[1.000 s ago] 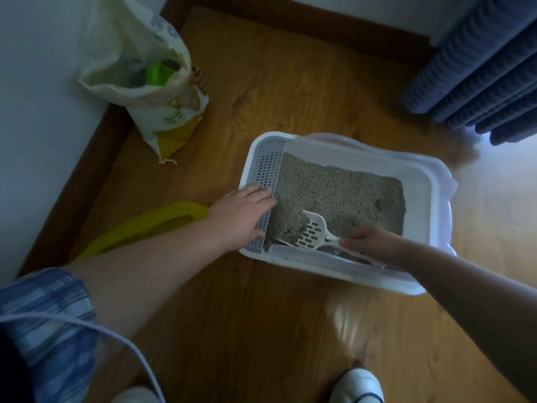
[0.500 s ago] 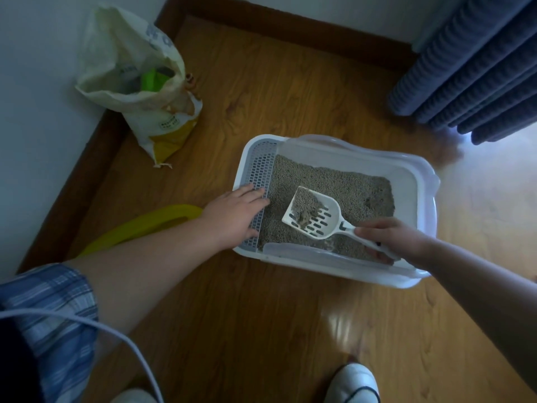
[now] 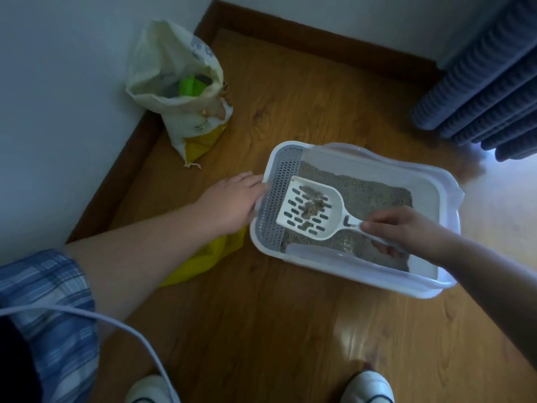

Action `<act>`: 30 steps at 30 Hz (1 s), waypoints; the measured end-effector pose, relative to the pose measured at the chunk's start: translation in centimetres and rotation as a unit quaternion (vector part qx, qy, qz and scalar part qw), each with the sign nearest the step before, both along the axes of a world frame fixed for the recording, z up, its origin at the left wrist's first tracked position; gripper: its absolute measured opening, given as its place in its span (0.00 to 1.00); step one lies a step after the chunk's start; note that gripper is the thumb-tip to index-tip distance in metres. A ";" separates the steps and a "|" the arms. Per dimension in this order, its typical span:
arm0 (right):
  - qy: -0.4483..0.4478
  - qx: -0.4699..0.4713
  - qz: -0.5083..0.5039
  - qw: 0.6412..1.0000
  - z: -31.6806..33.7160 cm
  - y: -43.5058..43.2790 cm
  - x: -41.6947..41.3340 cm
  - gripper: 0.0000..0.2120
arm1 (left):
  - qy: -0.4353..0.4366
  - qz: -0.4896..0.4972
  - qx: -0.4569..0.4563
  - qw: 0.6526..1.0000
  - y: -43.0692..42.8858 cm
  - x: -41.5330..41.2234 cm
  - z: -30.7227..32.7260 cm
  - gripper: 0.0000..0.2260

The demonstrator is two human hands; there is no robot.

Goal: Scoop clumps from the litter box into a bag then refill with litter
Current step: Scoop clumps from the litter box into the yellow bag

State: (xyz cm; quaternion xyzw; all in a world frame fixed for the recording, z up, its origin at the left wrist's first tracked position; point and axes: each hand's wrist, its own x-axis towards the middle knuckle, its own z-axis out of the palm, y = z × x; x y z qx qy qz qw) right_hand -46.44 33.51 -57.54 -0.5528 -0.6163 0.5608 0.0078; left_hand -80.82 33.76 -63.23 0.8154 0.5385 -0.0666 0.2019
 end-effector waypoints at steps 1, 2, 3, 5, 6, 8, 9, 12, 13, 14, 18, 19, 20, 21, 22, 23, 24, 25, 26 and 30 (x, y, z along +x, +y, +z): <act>0.004 0.003 0.034 0.999 0.6 0.0 -1.4 0.17 | 0.007 0.017 0.004 1.000 0.0 -1.3 0.5 0.30; 0.004 0.000 0.069 0.998 1.0 -0.1 -2.9 0.17 | 0.016 0.031 0.006 0.999 -0.2 -2.7 1.0 0.30; -0.001 -0.006 0.099 0.995 1.3 -0.4 -4.4 0.17 | 0.021 0.043 0.007 0.999 -0.3 -4.0 1.4 0.30; -0.010 -0.022 0.143 0.989 1.4 -0.9 -7.3 0.16 | 0.024 0.061 0.013 0.998 -0.9 -6.3 2.0 0.29; -0.012 -0.028 0.163 0.986 1.4 -1.3 -8.6 0.16 | 0.024 0.071 0.016 0.997 -1.2 -7.3 2.2 0.29; -0.017 -0.025 0.201 0.979 1.1 -1.8 -11.1 0.16 | 0.023 0.093 0.026 0.995 -1.9 -9.2 2.7 0.29; -0.018 -0.019 0.209 0.978 0.9 -1.9 -12.3 0.16 | 0.022 0.103 0.032 0.994 -2.4 -10.1 2.9 0.29; -0.029 -0.003 0.190 0.981 -0.2 -2.1 -16.2 0.16 | 0.016 0.137 0.050 0.989 -3.8 -12.9 3.8 0.28; -0.046 0.020 0.186 0.981 -0.6 -2.2 -17.5 0.16 | 0.015 0.150 0.052 0.987 -4.4 -13.9 3.9 0.28; -0.068 0.053 0.185 0.979 -1.2 -2.4 -18.9 0.16 | 0.014 0.163 0.052 0.985 -4.9 -14.9 3.9 0.28; -0.143 0.211 0.222 0.941 -3.0 -3.3 -23.8 0.13 | 0.020 0.207 0.041 0.977 -7.2 -18.3 3.5 0.27; -0.156 0.239 0.244 0.927 -3.4 -3.4 -24.8 0.12 | 0.021 0.211 0.036 0.977 -7.7 -18.9 3.4 0.27; -0.171 0.263 0.268 0.911 -3.9 -3.6 -25.6 0.12 | 0.022 0.213 0.032 0.976 -8.1 -19.3 3.4 0.27; -0.189 0.287 0.295 0.891 -4.4 -3.6 -26.2 0.11 | 0.022 0.214 0.031 0.976 -8.4 -19.7 3.3 0.27; -0.208 0.313 0.322 0.869 -4.9 -3.6 -26.7 0.10 | 0.024 0.212 0.032 0.976 -8.7 -19.9 3.3 0.27; -0.224 0.340 0.345 0.846 -5.3 -3.7 -27.1 0.10 | 0.025 0.211 0.031 0.977 -9.0 -20.2 3.2 0.27; -0.239 0.362 0.367 0.823 -5.7 -3.8 -27.3 0.12 | 0.025 0.211 0.029 0.977 -9.3 -20.3 3.2 0.27; -0.253 0.378 0.387 0.802 -5.9 -3.8 -27.5 0.15 | 0.025 0.209 0.026 0.977 -9.4 -20.4 3.1 0.27; -0.265 0.391 0.406 0.783 -6.0 -3.8 -27.5 0.18 | 0.026 0.206 0.023 0.978 -9.6 -20.4 3.1 0.27; -0.286 0.426 0.422 0.747 -4.9 -3.6 -26.9 0.21 | 0.024 0.191 0.026 0.981 -9.4 -19.7 3.2 0.26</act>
